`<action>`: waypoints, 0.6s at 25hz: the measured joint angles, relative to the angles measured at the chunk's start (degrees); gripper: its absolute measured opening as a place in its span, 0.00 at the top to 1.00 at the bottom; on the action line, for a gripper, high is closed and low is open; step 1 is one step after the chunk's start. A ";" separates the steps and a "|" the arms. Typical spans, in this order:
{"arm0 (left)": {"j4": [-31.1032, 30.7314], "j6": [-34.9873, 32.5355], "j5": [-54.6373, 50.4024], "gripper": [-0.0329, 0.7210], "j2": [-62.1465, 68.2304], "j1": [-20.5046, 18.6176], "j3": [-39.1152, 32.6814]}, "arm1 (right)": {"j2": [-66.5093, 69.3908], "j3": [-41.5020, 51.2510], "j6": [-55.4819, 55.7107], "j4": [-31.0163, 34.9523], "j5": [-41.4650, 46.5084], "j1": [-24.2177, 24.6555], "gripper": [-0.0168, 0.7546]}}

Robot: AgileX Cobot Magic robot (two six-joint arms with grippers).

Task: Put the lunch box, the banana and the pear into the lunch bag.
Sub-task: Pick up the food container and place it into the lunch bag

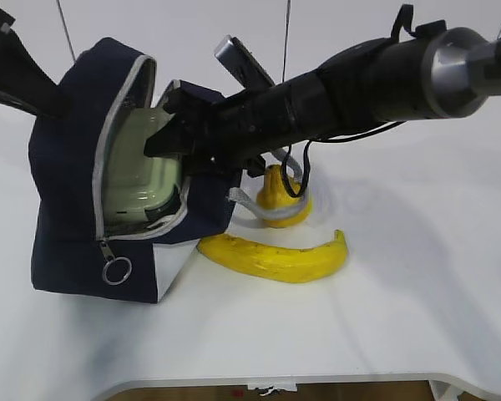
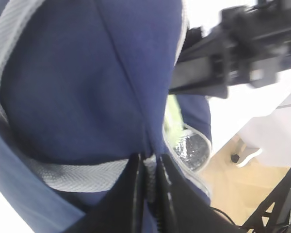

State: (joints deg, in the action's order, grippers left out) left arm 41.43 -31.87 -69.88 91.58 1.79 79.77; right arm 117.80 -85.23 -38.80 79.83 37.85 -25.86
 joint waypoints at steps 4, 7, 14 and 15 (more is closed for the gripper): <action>-0.69 -0.09 0.00 0.93 0.81 0.00 0.00 | 0.03 -1.07 -0.68 0.00 0.00 -0.53 0.50; -0.75 -0.09 0.00 0.93 1.25 0.00 0.00 | 0.70 -1.32 -0.89 0.00 -0.73 -0.80 0.50; -0.75 -0.09 0.00 0.93 1.25 0.00 0.00 | 3.36 -2.64 -1.15 -0.44 -1.15 -0.80 0.50; -0.83 -0.09 0.00 0.93 1.25 0.00 0.00 | 3.71 -2.88 -1.15 -0.56 -1.15 -0.80 0.50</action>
State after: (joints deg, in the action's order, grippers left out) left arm 40.60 -31.96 -69.88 92.84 1.79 79.77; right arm 121.51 -88.11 -39.95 79.27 36.70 -26.66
